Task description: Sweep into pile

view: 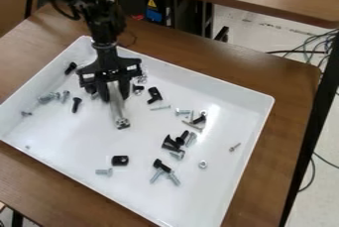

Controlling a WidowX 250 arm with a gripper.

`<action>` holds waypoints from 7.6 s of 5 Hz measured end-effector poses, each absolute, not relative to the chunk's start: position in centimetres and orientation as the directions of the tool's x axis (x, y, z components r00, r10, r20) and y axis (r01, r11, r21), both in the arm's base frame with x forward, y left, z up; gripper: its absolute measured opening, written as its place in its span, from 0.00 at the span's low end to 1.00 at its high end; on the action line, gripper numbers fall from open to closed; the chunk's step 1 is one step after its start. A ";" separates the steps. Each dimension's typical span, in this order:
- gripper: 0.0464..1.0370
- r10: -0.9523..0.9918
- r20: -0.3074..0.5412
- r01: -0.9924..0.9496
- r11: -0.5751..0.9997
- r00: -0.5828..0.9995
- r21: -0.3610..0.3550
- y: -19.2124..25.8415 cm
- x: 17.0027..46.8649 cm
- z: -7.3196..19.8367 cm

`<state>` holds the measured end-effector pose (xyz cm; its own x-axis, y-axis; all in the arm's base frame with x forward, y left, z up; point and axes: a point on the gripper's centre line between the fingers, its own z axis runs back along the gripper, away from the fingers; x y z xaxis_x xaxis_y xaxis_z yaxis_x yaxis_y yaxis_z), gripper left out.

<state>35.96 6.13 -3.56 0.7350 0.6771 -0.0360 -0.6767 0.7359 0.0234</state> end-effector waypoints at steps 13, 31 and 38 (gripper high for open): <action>0.31 0.876 -0.090 -0.798 0.470 0.473 0.377 15.9 32.9 -4.4; 0.31 0.039 -0.088 -0.017 0.972 0.995 0.233 16.3 32.9 -4.0; 0.31 -0.034 -0.060 0.039 0.997 0.998 0.074 -7.7 24.7 -5.9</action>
